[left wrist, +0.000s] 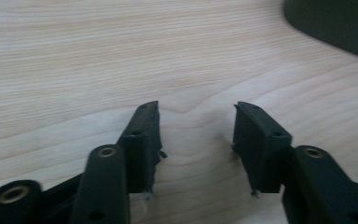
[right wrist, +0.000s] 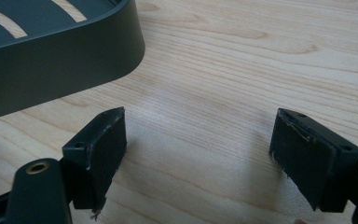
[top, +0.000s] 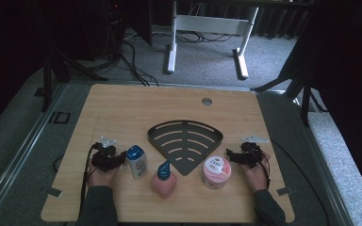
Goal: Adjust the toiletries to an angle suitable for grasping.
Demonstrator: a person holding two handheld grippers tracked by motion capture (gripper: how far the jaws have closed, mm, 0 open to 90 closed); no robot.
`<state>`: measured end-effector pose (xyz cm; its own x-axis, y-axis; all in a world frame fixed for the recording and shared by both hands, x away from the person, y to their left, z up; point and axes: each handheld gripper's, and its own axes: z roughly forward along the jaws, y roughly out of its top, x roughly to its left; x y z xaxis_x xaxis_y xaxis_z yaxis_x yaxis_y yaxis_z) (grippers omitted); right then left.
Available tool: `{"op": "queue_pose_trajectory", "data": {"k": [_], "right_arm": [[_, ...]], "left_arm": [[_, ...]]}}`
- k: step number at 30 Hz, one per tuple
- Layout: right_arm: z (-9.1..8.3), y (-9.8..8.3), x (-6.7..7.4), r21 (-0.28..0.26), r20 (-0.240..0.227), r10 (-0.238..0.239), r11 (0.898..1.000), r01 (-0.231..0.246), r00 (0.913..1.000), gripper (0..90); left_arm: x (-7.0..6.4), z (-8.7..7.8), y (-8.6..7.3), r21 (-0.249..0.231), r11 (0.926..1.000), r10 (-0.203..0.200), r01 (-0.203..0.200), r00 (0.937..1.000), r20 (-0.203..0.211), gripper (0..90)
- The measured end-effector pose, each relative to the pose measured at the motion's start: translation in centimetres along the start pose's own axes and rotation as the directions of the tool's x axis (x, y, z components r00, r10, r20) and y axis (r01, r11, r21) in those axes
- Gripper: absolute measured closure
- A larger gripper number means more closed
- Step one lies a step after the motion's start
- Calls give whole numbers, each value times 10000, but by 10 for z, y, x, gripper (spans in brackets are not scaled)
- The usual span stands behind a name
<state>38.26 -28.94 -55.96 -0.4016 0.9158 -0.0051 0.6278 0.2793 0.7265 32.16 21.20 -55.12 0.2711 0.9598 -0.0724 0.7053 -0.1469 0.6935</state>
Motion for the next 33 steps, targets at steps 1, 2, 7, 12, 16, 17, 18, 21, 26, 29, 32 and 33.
{"op": "queue_pose_trajectory", "data": {"k": [1, 2, 7, 12, 16, 17, 18, 21, 26, 29, 32, 33], "right_arm": [[0, 0, 0, 0, 0, -3, 10000, 3, 10000, 183], [0, 0, 0, -1, -3, -1, 10000, 1, 10000, 183], [0, 0, 0, 3, -4, -3, 10000, 3, 10000, 183], [0, 0, 0, 2, -6, -6, 10000, 6, 10000, 183], [0, 0, 0, 1, -11, -7, 10000, 7, 10000, 183], [0, 0, 0, 0, -11, -9, 10000, 9, 10000, 183], [0, 0, 0, 1, -13, -11, 10000, 11, 10000, 183], [0, 0, 0, -1, -14, -15, 10000, 15, 10000, 183], [0, 0, 0, -1, -19, -16, 10000, 16, 10000, 183], [0, 0, 0, -2, -21, -21, 10000, 21, 10000, 183], [0, 0, 0, -1, -23, -20, 10000, 20, 10000, 183], [0, 0, 0, -2, -20, -21, 10000, 21, 10000, 183]], "left_arm": [[-2, -2, 0, 1, 10000, 57, -57, 9999, 109, 590], [-3, -4, 1, -43, 9999, 134, -133, 9996, 249, 626], [-9, -13, -2, 163, 9985, 518, -524, 9979, 383, 882], [-10, -22, -8, 244, 9976, 633, -641, 9975, 329, 900], [-14, -31, -13, 160, 9965, 809, -817, 9958, 421, 900], [-16, -33, -15, 95, 9959, 895, -901, 9949, 474, 900], [-18, -35, -16, 67, 9950, 992, -997, 9937, 531, 900], [-26, -41, -21, -5, 9909, 1346, -1349, 9887, 654, 900], [-32, -44, -29, -33, 9876, 1570, -1572, 9847, 759, 900], [-33, -48, -33, -61, 9890, 1480, -1480, 9849, 902, 900], [-36, -54, -37, -142, 9881, 1539, -1533, 9831, 992, 900], [-38, -55, -39, -145, 9878, 1555, -1548, 9822, 1051, 900]]}}
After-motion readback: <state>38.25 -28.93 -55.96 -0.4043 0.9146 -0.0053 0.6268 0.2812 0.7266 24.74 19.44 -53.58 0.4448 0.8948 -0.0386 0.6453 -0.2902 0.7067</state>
